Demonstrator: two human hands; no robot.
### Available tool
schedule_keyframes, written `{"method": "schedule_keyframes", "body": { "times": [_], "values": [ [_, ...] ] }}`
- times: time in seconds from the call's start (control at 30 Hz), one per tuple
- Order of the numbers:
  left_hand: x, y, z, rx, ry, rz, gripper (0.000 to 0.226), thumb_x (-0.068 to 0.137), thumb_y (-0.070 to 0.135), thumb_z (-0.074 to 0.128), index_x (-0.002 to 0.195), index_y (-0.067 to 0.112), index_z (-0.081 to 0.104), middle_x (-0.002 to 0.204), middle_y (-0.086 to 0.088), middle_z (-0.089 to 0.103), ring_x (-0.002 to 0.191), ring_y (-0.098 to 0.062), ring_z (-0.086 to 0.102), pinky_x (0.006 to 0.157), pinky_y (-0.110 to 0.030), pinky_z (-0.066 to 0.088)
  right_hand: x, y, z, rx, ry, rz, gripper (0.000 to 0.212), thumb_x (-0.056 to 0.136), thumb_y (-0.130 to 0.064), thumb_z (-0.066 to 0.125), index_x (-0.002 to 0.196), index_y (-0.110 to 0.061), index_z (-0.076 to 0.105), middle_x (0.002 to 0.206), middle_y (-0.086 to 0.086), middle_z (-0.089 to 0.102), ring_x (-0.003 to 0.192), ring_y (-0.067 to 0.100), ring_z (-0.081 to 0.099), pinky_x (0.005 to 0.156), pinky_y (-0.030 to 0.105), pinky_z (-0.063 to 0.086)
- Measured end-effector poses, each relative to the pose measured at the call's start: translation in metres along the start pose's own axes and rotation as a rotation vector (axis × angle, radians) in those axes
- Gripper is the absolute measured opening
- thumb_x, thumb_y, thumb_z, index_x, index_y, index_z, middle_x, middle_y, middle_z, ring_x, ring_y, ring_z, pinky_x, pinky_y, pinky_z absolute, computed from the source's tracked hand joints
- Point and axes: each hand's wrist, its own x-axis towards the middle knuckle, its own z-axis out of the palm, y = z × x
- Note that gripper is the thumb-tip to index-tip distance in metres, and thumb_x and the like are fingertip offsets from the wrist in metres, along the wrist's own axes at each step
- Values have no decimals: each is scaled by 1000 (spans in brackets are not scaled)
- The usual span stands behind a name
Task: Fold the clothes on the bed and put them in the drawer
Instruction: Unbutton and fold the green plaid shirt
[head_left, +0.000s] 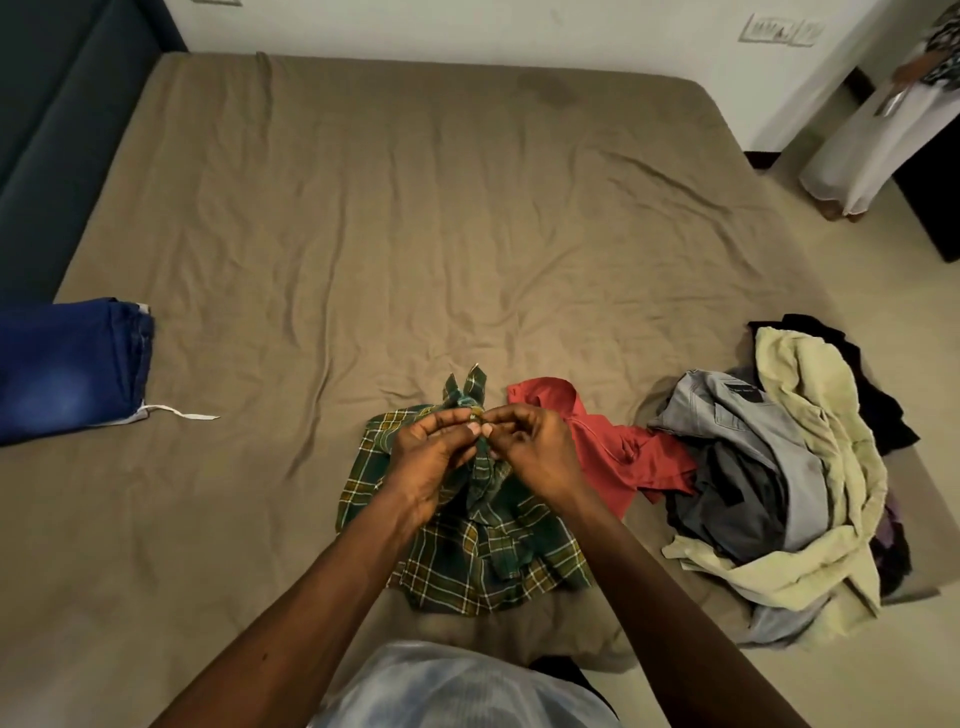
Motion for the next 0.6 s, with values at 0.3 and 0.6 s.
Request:
{"method": "schedule_keyframes", "body": {
  "times": [0.3, 0.6],
  "values": [
    [-3, 1, 11, 343, 64, 340, 26, 84, -1, 78, 103, 13, 68, 91, -4, 73, 84, -13, 70, 81, -35, 63, -10, 0, 8, 405, 79, 72, 9, 95, -6, 68, 103, -5, 74, 93, 4, 76, 86, 12, 70, 76, 25, 57],
    [-9, 9, -2, 388, -166, 284, 27, 92, 5, 72, 115, 17, 66, 106, -3, 73, 96, -12, 71, 83, -30, 60, 3, -9, -3, 568, 57, 169, 14, 94, -4, 69, 107, -1, 72, 104, 21, 75, 91, 29, 68, 83, 42, 57]
  ]
}}
